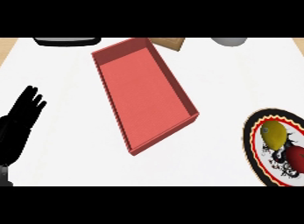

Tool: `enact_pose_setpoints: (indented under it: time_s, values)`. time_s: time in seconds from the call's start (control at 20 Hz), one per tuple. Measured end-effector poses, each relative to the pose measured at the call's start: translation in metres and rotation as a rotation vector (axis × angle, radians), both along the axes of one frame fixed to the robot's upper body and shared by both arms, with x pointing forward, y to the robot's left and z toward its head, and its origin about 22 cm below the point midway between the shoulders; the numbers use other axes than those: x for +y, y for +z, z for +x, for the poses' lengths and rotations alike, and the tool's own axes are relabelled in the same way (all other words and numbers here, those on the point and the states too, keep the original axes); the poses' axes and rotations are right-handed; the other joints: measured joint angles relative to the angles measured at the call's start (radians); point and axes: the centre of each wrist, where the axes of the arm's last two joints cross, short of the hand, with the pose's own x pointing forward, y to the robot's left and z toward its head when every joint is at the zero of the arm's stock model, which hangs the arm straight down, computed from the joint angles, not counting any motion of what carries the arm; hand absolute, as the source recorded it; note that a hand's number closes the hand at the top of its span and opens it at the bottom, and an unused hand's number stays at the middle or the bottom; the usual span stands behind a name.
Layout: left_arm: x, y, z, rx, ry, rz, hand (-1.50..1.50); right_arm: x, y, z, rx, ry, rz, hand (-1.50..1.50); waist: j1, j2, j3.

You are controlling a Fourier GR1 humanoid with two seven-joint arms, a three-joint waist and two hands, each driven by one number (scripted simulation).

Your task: Pick the tomato from the plate and place it in the cardboard box

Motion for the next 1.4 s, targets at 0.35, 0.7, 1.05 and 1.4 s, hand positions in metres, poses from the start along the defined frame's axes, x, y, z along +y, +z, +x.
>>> enact_pose_setpoints:
  time_s: [0.35, 0.7, 1.05, 1.4]
  values:
    - [0.001, 0.005, 0.003, -0.007, 0.000, 0.000, 0.00, 0.023, 0.011, 0.001, 0.130, 0.063, -0.387, -1.50, 0.005, 0.001, -0.002]
    - [0.001, 0.006, 0.003, -0.005, -0.012, 0.008, 0.00, 0.048, -0.002, 0.006, 0.291, 0.081, -0.534, -1.50, 0.012, 0.002, -0.002]
    - [-0.003, 0.003, 0.006, -0.003, -0.010, -0.001, 0.00, 0.054, -0.003, 0.012, 0.393, 0.064, -0.597, -1.50, 0.011, 0.003, -0.002]
    - [-0.002, -0.001, 0.002, 0.000, -0.016, -0.015, 0.00, 0.054, -0.017, 0.014, 0.433, 0.054, -0.645, -1.50, 0.011, 0.002, -0.002]
